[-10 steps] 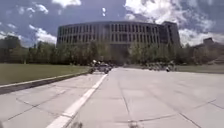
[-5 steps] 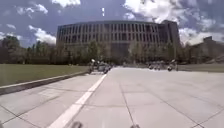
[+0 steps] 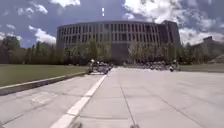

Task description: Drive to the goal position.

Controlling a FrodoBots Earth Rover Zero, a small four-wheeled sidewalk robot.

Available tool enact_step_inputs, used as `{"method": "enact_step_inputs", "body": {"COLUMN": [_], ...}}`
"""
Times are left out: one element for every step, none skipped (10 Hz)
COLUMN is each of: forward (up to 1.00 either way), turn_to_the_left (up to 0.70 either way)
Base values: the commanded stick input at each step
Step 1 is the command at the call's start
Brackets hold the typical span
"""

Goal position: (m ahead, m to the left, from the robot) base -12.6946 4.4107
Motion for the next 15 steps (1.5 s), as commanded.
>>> {"method": "enact_step_inputs", "body": {"forward": [0.70, 0.70, 0.70, 0.70, 0.70, 0.70, 0.70, 0.70, 0.70, 0.70, 0.70, 0.70, 0.70, 0.70, 0.70], "turn_to_the_left": [0.00, 0.00, 0.00, 0.00, 0.00, -0.07, -0.06, -0.03, 0.00, 0.00, 0.00, 0.00, 0.00, 0.00, 0.00]}}
